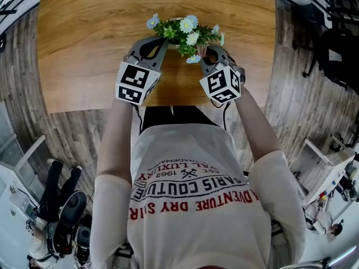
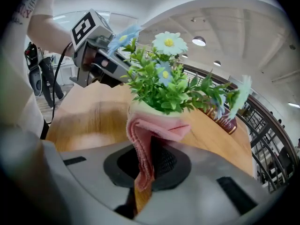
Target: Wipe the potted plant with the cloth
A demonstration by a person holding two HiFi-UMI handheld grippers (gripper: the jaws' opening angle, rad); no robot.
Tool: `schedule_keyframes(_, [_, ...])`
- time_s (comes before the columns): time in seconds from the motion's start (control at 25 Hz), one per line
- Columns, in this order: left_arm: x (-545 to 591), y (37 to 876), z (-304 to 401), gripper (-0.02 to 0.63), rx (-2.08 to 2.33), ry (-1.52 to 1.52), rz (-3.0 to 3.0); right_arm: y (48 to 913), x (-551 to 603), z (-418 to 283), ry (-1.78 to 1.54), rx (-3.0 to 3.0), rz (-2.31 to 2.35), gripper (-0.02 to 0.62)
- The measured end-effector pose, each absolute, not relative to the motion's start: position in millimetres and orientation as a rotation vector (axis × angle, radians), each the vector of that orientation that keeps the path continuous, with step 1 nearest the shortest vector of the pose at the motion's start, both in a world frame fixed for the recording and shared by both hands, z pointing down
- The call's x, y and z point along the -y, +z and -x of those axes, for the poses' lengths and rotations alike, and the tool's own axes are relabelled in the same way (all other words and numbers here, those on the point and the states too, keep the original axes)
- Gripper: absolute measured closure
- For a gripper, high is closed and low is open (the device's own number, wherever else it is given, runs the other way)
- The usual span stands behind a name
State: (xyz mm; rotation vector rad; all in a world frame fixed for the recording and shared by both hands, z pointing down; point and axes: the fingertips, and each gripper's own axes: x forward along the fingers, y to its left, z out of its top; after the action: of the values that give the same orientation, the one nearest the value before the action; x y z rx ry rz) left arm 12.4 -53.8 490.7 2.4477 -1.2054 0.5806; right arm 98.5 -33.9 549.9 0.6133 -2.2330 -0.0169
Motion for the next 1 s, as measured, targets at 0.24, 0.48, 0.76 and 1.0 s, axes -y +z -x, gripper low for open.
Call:
schedule_keyframes(0.24, [53.8, 488.2, -13.7, 0.591, 1.188, 0.589, -2.469, 551.5, 14.1, -81.2, -0.052, 2.235, -0.563, 0.56])
schedule_keyframes(0.48, [53.5, 486.4, -13.6, 0.591, 1.135, 0.578, -2.497, 550.6, 2.6, -53.9, -0.039, 2.258, -0.531, 0.559])
schedule_keyframes(0.76, [53.0, 486.3, -15.6, 0.591, 1.019, 0.531, -2.545, 551.2, -2.6, -22.2, 0.067, 2.293, -0.557, 0.558])
schedule_keyframes(1.0, [50.6, 489.5, -16.5, 0.591, 0.889, 0.54, -2.586, 544.2, -4.9, -1.2, 0.221, 2.335, -0.658, 0.558])
